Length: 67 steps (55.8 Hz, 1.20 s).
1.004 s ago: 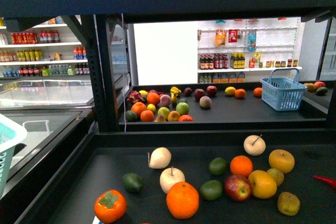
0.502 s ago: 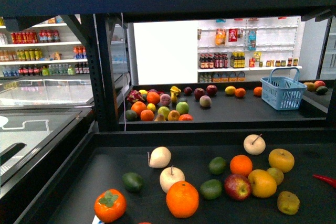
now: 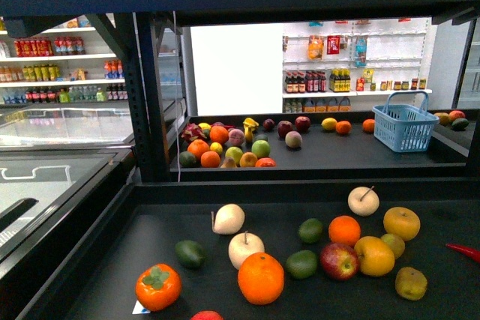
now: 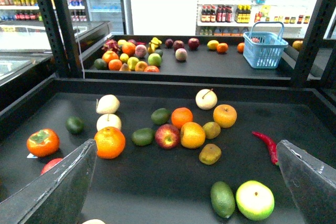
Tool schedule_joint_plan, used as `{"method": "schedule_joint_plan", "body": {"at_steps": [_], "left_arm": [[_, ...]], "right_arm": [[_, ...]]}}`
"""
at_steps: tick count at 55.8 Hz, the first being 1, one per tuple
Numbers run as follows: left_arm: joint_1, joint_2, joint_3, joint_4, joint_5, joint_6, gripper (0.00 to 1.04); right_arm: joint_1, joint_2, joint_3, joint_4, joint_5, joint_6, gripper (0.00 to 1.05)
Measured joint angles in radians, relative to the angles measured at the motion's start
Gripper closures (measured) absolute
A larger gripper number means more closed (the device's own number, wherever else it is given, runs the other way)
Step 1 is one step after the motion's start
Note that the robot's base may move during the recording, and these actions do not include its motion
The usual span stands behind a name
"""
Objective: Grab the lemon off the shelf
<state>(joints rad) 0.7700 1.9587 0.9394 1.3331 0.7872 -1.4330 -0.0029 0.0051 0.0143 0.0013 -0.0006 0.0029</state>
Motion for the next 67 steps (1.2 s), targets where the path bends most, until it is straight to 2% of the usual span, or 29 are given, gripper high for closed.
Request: {"method": "schedule_joint_plan", "body": {"at_steps": [11,17,21,26,31,35,36,37,40,43,46,49,51,56,67], "left_arm": [[0.019,-0.091,-0.034,-0.038,0.033,0.005,0.08],[0.03,-0.173,-0.072,-0.167,0.042,0.079,0.08],[0.038,-0.274,-0.097,-0.369,-0.009,0.22,0.08],[0.042,-0.438,-0.123,-0.716,-0.123,0.541,0.08],[0.029,-0.617,-0.204,-0.908,-0.201,0.798,0.08],[-0.002,-0.851,-0.292,-1.027,-0.156,0.977,0.1],[-0.018,-0.921,-0.324,-1.02,-0.12,1.063,0.15],[-0.046,-1.004,-0.359,-1.04,-0.123,1.137,0.2],[-0.166,-1.244,-0.454,-1.175,-0.222,1.289,0.35],[-0.276,-1.376,-0.504,-1.267,-0.323,1.336,0.44],[-0.441,-1.559,-0.561,-1.394,-0.522,1.373,0.54],[-0.646,-1.697,-0.617,-1.416,-0.704,1.399,0.67],[-0.735,-1.751,-0.648,-1.408,-0.762,1.411,0.77],[-0.764,-1.79,-0.721,-1.39,-0.785,1.417,1.02],[-0.766,-1.854,-0.814,-1.359,-0.785,1.421,1.02]], "right_arm": [[0.0,0.0,0.0,0.0,0.0,0.0,0.02],[0.0,0.0,0.0,0.0,0.0,0.0,0.02],[0.0,0.0,0.0,0.0,0.0,0.0,0.02],[0.0,0.0,0.0,0.0,0.0,0.0,0.02],[0.0,0.0,0.0,0.0,0.0,0.0,0.02],[0.0,0.0,0.0,0.0,0.0,0.0,0.02],[0.0,0.0,0.0,0.0,0.0,0.0,0.02],[0.0,0.0,0.0,0.0,0.0,0.0,0.02],[0.0,0.0,0.0,0.0,0.0,0.0,0.02],[0.0,0.0,0.0,0.0,0.0,0.0,0.02],[0.0,0.0,0.0,0.0,0.0,0.0,0.02],[0.0,0.0,0.0,0.0,0.001,0.0,0.02],[0.0,0.0,0.0,0.0,0.0,0.0,0.02],[0.0,0.0,0.0,0.0,0.0,0.0,0.02],[0.0,0.0,0.0,0.0,0.0,0.0,0.02]]}}
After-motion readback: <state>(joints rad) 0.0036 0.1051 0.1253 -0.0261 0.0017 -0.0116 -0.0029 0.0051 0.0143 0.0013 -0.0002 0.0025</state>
